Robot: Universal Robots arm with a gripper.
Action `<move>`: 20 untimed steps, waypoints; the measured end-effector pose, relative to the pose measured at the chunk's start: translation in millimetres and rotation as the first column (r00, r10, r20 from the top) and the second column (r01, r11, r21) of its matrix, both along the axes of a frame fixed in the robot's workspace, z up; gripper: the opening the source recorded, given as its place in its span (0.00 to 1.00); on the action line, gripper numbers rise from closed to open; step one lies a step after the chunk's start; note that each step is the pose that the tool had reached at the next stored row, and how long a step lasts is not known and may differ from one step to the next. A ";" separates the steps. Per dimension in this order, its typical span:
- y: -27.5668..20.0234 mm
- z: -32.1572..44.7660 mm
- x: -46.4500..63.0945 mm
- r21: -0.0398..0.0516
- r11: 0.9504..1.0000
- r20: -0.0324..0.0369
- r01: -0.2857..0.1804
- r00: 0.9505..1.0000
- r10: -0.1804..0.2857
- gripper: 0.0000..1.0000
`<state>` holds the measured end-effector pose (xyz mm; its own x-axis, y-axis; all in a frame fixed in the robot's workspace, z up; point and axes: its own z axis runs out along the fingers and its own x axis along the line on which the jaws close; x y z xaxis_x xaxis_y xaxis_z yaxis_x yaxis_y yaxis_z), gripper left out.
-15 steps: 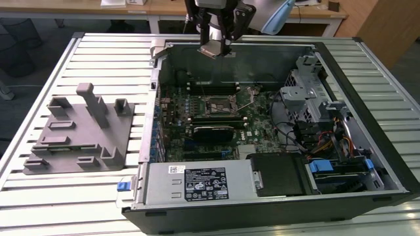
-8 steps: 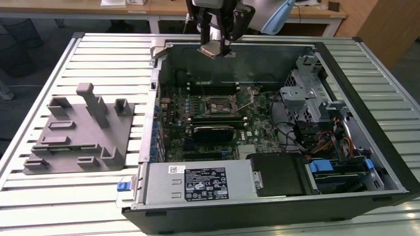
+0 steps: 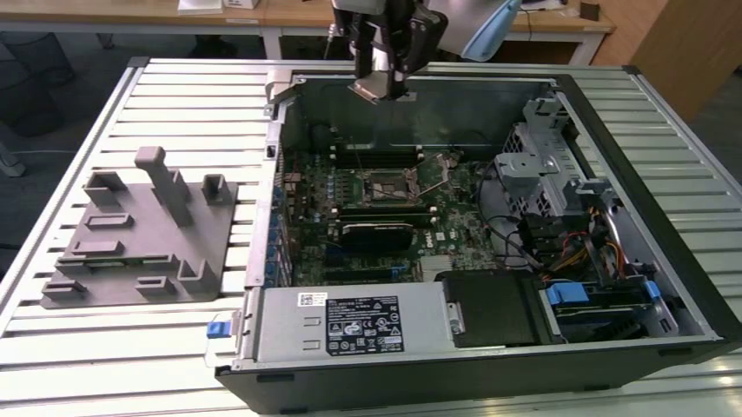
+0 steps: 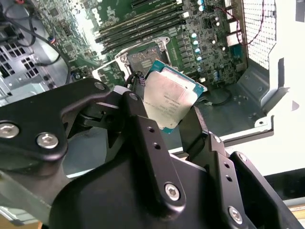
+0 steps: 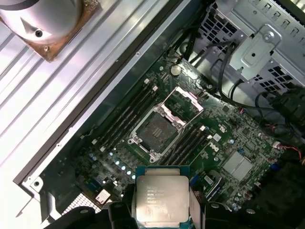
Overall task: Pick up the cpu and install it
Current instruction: 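Place the cpu into insertion slot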
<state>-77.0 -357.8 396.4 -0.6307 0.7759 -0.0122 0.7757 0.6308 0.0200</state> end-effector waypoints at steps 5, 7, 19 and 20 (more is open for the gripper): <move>0.0 -0.6 0.0 0.000 0.997 0.000 0.076 0.997 -0.076 0.53; 0.0 -0.8 -0.1 0.000 0.994 0.000 0.108 0.994 -0.108 0.53; 0.1 -2.3 0.0 0.000 0.955 0.000 0.297 0.955 -0.297 0.53; 0.1 -2.4 0.0 0.000 0.950 0.000 0.313 0.950 -0.313 0.53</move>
<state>-77.0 -357.7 393.9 -0.3560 0.9344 -0.0123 0.9342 0.3562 0.0199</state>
